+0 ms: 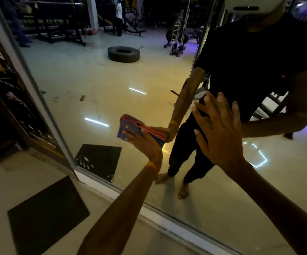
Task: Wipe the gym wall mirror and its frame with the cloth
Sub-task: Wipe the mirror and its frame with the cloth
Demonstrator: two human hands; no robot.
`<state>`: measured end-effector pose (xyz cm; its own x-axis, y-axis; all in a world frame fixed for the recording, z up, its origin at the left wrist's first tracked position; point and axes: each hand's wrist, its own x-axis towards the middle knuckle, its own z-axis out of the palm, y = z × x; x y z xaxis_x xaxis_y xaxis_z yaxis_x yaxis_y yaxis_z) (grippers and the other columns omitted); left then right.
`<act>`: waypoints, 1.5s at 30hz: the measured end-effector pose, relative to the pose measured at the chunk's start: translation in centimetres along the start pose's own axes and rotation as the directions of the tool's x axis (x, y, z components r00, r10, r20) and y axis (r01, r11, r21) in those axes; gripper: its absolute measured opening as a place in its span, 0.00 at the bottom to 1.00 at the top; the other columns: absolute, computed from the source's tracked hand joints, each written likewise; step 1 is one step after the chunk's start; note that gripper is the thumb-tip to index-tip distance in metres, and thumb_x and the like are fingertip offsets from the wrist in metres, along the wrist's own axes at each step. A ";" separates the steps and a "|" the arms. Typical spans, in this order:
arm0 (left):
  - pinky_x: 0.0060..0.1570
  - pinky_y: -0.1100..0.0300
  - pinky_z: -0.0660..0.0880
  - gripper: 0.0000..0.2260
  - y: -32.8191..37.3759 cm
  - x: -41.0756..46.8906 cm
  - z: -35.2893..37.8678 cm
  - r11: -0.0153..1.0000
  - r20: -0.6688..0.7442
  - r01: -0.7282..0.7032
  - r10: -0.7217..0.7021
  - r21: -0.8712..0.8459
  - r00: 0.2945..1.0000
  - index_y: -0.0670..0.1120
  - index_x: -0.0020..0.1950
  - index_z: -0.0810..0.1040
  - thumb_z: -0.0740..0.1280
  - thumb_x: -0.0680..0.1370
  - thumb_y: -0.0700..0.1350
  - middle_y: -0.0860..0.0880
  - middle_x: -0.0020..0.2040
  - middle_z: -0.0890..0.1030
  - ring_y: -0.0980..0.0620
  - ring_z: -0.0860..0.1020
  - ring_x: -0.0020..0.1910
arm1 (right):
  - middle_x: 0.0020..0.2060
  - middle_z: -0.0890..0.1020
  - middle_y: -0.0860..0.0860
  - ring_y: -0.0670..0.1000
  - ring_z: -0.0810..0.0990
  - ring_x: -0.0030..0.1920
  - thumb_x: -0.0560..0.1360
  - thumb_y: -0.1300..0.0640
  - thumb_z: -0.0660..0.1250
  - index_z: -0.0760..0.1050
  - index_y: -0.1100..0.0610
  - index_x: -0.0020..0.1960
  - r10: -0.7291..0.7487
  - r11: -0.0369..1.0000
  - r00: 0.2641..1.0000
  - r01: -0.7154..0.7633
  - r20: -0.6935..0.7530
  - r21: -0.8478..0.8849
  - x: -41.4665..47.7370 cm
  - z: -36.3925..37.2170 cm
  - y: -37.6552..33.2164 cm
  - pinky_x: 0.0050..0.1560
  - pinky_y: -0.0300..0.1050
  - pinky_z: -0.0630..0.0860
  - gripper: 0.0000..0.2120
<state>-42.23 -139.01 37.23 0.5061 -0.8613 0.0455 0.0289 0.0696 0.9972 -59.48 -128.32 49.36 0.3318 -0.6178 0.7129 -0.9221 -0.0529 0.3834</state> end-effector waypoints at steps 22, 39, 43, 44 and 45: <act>0.81 0.40 0.50 0.33 3.4 -3.6 5.0 0.853 -0.079 -0.497 0.513 0.158 0.855 0.47 0.84 0.47 0.47 0.85 0.65 0.42 0.84 0.49 0.39 0.48 0.84 | 0.79 0.61 0.61 0.63 0.54 0.80 0.84 0.51 0.60 0.64 0.56 0.80 0.045 0.996 0.978 -0.029 -0.205 0.080 0.1 -1.2 2.3 0.73 0.75 0.60 0.26; 0.82 0.42 0.47 0.37 -2.3 0.8 1.2 0.890 -0.014 -0.420 0.429 0.179 0.903 0.47 0.85 0.45 0.48 0.83 0.68 0.44 0.85 0.46 0.43 0.45 0.84 | 0.80 0.62 0.59 0.63 0.56 0.80 0.84 0.47 0.58 0.62 0.54 0.82 0.006 0.995 0.981 -0.026 -0.196 -0.101 -0.5 1.3 1.8 0.77 0.69 0.50 0.28; 0.81 0.36 0.50 0.49 -4.6 6.1 -2.0 0.999 -0.155 -0.027 0.031 0.026 0.987 0.51 0.85 0.44 0.42 0.73 0.81 0.45 0.86 0.46 0.41 0.46 0.84 | 0.80 0.62 0.58 0.63 0.57 0.80 0.84 0.48 0.57 0.64 0.54 0.81 -0.012 0.996 0.978 -0.008 -0.209 -0.094 0.2 1.4 1.6 0.79 0.68 0.46 0.27; 0.81 0.36 0.51 0.50 -3.8 6.1 -2.0 1.000 -0.168 -0.007 0.008 0.011 0.986 0.51 0.85 0.44 0.41 0.72 0.82 0.45 0.86 0.46 0.39 0.46 0.84 | 0.80 0.63 0.59 0.63 0.57 0.80 0.84 0.48 0.58 0.65 0.54 0.81 -0.027 0.996 0.976 0.007 -0.218 -0.090 0.4 1.3 1.4 0.79 0.67 0.46 0.27; 0.81 0.36 0.50 0.49 -2.5 5.4 -1.5 0.999 -0.153 -0.049 0.052 0.024 0.987 0.50 0.85 0.45 0.40 0.73 0.80 0.44 0.85 0.47 0.39 0.46 0.84 | 0.79 0.65 0.59 0.63 0.58 0.80 0.84 0.49 0.59 0.65 0.54 0.80 -0.035 0.996 0.974 0.017 -0.226 -0.082 0.8 1.2 1.3 0.79 0.66 0.46 0.26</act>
<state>-38.29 -143.12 34.93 0.6326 -0.7695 0.0876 -0.0167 0.0995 0.9949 -60.60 -129.79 49.74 0.4007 -0.4223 0.8131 -0.8967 0.0013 0.4426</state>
